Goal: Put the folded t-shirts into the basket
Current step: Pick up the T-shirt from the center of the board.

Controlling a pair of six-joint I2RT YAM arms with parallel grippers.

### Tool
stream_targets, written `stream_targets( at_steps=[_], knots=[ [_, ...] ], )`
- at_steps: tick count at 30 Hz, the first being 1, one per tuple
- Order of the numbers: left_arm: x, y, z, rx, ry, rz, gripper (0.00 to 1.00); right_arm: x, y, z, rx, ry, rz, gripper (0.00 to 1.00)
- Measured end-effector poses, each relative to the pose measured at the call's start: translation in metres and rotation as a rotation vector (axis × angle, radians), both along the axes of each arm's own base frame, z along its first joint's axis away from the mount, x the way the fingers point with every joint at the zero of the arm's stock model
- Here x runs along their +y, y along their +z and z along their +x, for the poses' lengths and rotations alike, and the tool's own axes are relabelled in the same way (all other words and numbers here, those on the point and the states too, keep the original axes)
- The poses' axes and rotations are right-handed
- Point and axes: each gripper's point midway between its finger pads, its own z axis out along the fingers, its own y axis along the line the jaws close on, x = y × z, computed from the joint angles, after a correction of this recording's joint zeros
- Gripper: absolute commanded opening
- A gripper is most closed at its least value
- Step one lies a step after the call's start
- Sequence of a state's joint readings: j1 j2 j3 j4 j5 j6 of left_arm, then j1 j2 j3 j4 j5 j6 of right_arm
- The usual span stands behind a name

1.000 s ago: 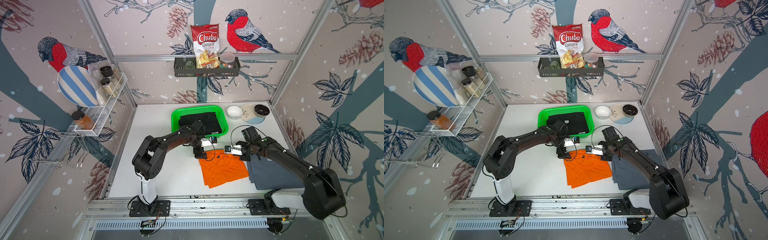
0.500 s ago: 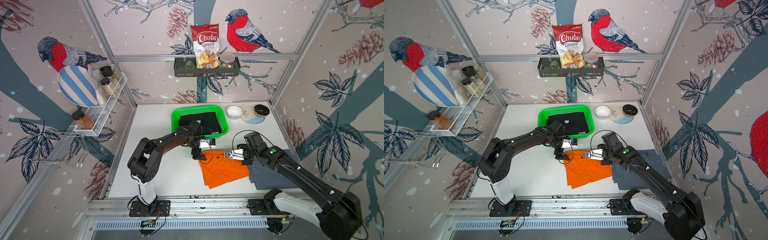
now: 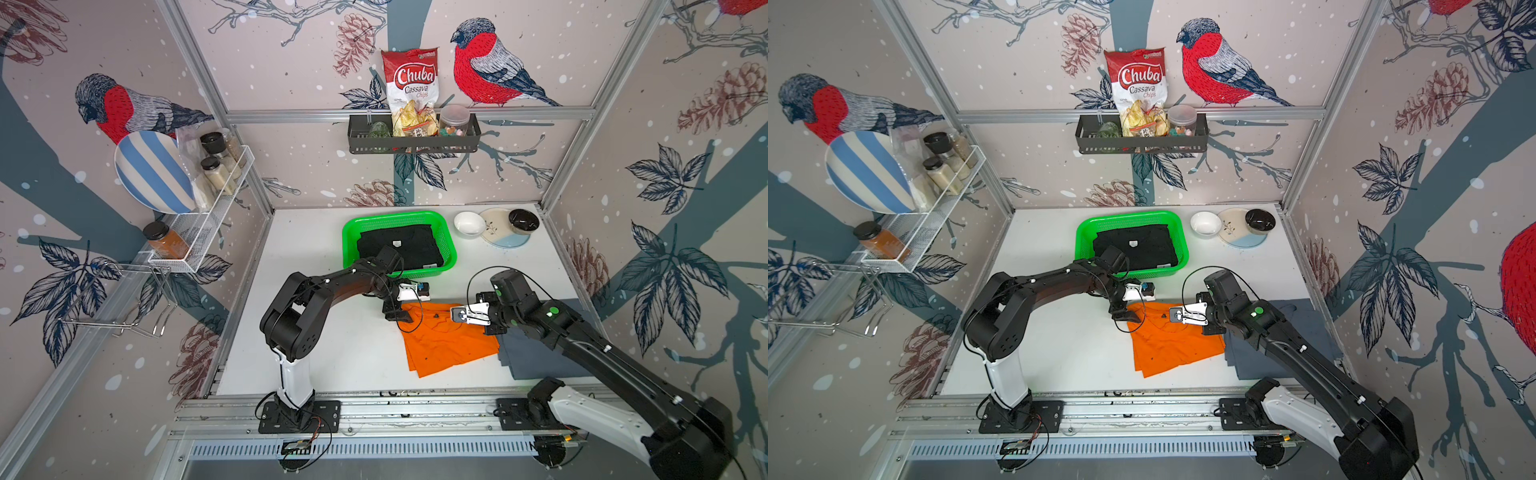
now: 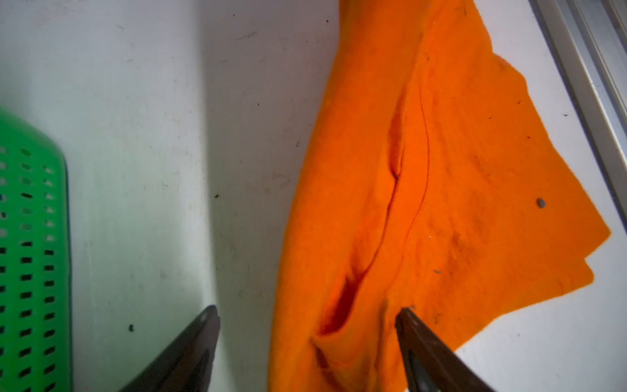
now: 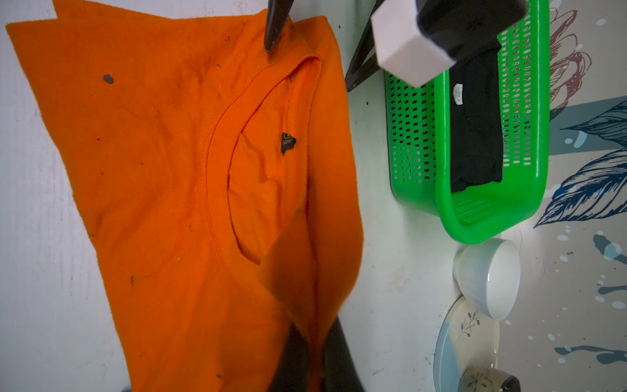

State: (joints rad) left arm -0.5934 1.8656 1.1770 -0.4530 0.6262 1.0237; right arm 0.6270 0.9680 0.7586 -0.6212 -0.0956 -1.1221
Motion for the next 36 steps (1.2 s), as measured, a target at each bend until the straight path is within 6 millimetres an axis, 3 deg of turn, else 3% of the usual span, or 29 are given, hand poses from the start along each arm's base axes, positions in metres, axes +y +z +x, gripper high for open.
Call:
stream_targets(
  at_steps=[4,7,12,13,15,21,30,36],
  knots=[
    [0.002,0.0,-0.005,0.001,-0.02,0.001,0.46,-0.003,0.0,0.0,-0.005,-0.016,0.009,0.0],
    [0.003,0.005,-0.008,0.008,-0.025,-0.003,0.23,-0.004,0.0,0.003,-0.006,-0.035,0.029,0.0],
    [0.003,0.006,-0.012,0.02,-0.033,0.011,0.18,-0.002,0.002,0.005,-0.007,-0.047,0.052,0.0],
    [0.004,0.005,-0.013,0.022,-0.035,0.019,0.15,-0.001,0.002,0.006,-0.005,-0.054,0.059,0.0],
    [0.004,0.004,-0.016,0.027,-0.039,0.032,0.0,-0.002,0.004,0.006,-0.006,-0.059,0.067,0.0],
    [0.01,0.026,-0.013,-0.027,-0.019,0.043,0.0,0.0,0.008,0.006,0.01,-0.078,0.101,0.0],
    [0.037,0.12,-0.001,-0.14,0.005,0.062,0.0,0.035,0.052,0.004,0.011,-0.04,0.217,0.0],
    [0.074,0.165,0.005,-0.171,0.064,0.117,0.0,0.068,0.081,0.032,0.006,-0.076,0.277,0.0]
  ],
)
